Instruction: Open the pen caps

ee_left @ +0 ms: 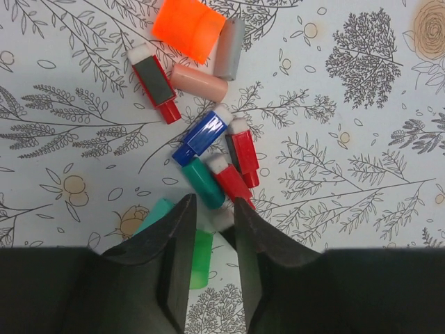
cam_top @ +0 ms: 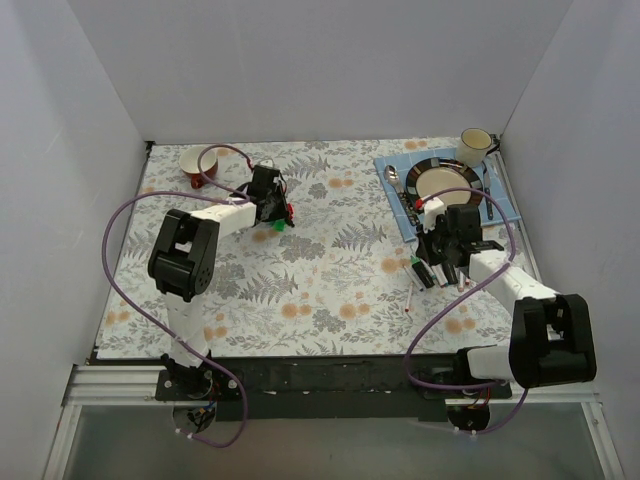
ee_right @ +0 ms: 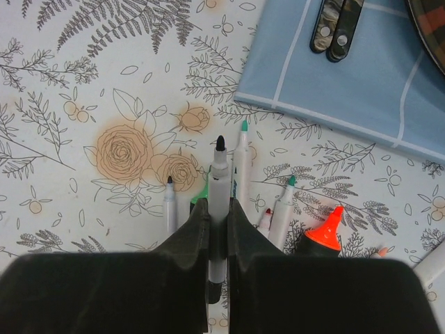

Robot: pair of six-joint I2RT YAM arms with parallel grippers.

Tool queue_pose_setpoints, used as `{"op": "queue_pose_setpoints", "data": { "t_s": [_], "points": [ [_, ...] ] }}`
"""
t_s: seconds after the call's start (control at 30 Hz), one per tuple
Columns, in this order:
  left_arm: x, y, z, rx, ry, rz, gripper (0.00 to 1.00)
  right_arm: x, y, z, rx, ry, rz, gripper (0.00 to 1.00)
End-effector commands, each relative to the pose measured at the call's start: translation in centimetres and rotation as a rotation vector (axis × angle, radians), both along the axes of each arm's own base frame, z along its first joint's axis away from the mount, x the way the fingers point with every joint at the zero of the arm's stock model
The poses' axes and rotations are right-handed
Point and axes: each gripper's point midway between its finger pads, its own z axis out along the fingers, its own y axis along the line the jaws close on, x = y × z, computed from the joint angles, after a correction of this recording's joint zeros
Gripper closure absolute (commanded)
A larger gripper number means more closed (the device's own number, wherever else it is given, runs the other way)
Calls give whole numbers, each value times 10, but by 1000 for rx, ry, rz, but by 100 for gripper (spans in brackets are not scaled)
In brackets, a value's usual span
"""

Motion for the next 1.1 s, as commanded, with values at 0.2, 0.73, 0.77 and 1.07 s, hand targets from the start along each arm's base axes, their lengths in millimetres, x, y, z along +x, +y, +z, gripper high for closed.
{"op": "queue_pose_setpoints", "data": {
  "t_s": [0.2,0.73,0.77,1.07],
  "points": [
    [17,13,46,28,-120,48,64,13,-6,6,-20,-11,-13,99],
    [-49,22,235,-157,-589,-47,7,3,-27,-26,-77,148,-22,72],
    [-53,20,241,-173,-594,-58,7,3,-28,-25,-80,143,-22,64],
    [-112,6,253,-258,-565,-232,2,6,-31,22,-29,-7,12,45]
  ]
}}
